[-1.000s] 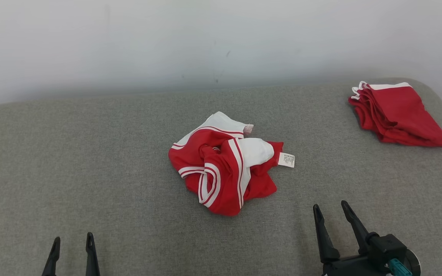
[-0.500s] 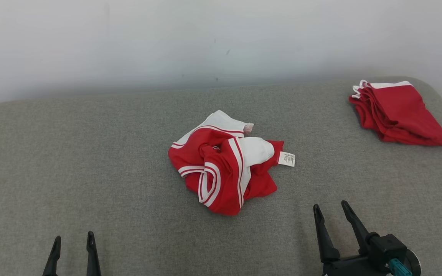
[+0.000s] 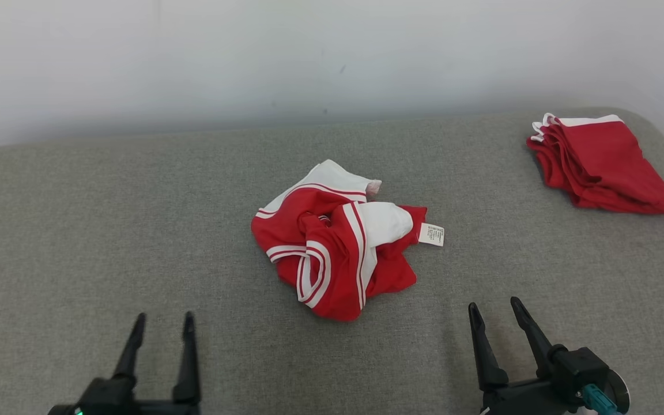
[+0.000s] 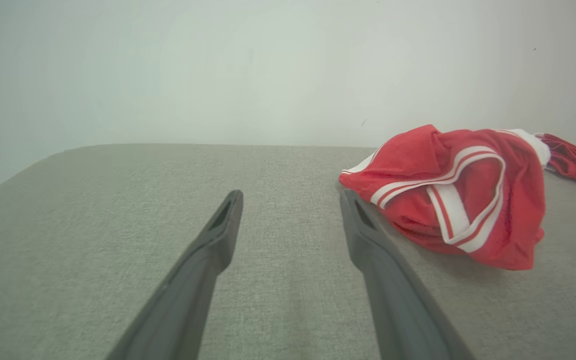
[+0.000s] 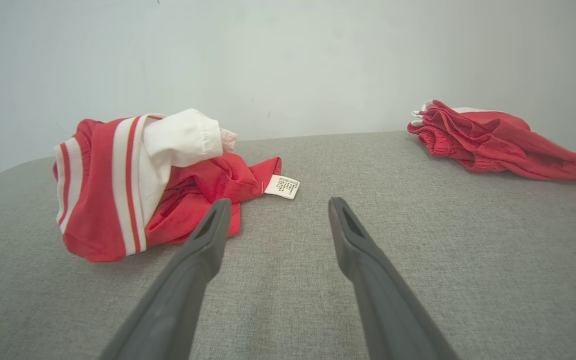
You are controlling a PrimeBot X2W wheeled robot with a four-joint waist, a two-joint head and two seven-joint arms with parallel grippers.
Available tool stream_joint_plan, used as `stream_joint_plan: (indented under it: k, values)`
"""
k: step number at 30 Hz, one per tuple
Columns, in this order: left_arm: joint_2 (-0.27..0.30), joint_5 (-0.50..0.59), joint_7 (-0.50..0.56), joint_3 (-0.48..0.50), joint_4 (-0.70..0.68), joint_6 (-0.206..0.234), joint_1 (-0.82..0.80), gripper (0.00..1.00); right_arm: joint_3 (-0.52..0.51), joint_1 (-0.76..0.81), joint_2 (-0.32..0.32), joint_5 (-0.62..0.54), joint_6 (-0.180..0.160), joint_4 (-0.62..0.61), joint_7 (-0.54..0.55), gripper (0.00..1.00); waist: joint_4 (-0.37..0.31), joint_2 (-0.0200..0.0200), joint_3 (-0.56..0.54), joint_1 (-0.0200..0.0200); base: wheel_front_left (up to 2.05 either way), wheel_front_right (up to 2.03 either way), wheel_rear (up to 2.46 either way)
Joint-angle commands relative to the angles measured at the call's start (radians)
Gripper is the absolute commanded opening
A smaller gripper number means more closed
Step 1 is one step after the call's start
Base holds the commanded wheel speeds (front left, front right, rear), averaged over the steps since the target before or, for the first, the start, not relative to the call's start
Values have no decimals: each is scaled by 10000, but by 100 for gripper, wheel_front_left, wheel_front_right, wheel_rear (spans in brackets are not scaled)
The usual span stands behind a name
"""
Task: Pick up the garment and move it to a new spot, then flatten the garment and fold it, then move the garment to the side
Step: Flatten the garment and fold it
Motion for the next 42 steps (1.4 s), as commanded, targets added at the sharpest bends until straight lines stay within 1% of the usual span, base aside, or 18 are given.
stream_joint_plan:
  k: [1, 5, 9, 13, 16, 23, 29, 30, 31, 34, 39, 40, 42]
  values:
    - [-20, -120, -20, -256, 63, -41, -232, 100, 50, -97, 14, 65, -22, 3, -9, 100, -58, 0, 76, -1, 0, 0, 0]
    - [-15, -129, -18, -1171, 395, -170, -795, 100, 121, -192, 12, 137, -22, -29, -9, 100, -239, 0, 249, -1, 0, 0, 0]
    - [-11, -192, -18, -2100, 795, -209, -1123, 100, 102, -263, 11, 275, -22, -7, -9, 100, -528, 0, 360, -1, 0, 0, 0]
    - [-2, -216, -18, -2685, 1350, -242, -1567, 100, 178, -382, 14, 395, -22, -18, -9, 100, -825, 0, 526, -1, 0, 0, 0]
    - [-3, -216, -18, -2828, 1689, -253, -1871, 100, 215, -403, 11, 461, -22, -13, -9, 100, -1086, 0, 635, -1, 0, 0, 0]
    - [59, -88, -18, -2778, 2840, -239, -2423, 100, 221, -501, 12, 523, -22, 20, -9, 100, -1655, 0, 778, -1, 0, 0, 0]
    - [66, -334, -18, -2827, 3827, -247, -2808, 100, 170, -448, 14, 457, -22, 72, -9, 100, -1792, 0, 690, -1, 0, 0, 0]
    - [61, -417, -18, -2861, 3960, -248, -2850, 68, 156, -429, 14, 431, -22, 76, -9, 100, -1782, 0, 660, -1, 0, 0, 0]
    - [55, -498, -18, -2877, 4017, -248, -2936, 0, 137, -404, 15, 409, -22, 77, -9, 100, -1755, 0, 626, -1, 0, 0, 0]
    - [45, -720, -18, -2848, 4025, -247, -3014, 0, 81, -330, 14, 388, -22, 45, -9, 100, -1650, 0, 551, -1, 0, 0, 0]
    - [42, -1176, -18, -2746, 3431, -238, -2702, 0, 3, -91, 12, 333, -22, 39, -8, 100, -1110, 0, 329, -1, 0, 0, 0]
    - [210, -1280, -18, -2670, 3078, -237, -2453, 0, -49, -17, 12, 364, -22, 22, -9, 100, -823, 0, 259, -1, 0, 0, 0]
    - [449, -1362, -18, -2532, 2712, -237, -2242, 0, -63, 42, 15, 417, -22, 24, -9, 100, -520, 0, 193, -1, 0, 0, 0]
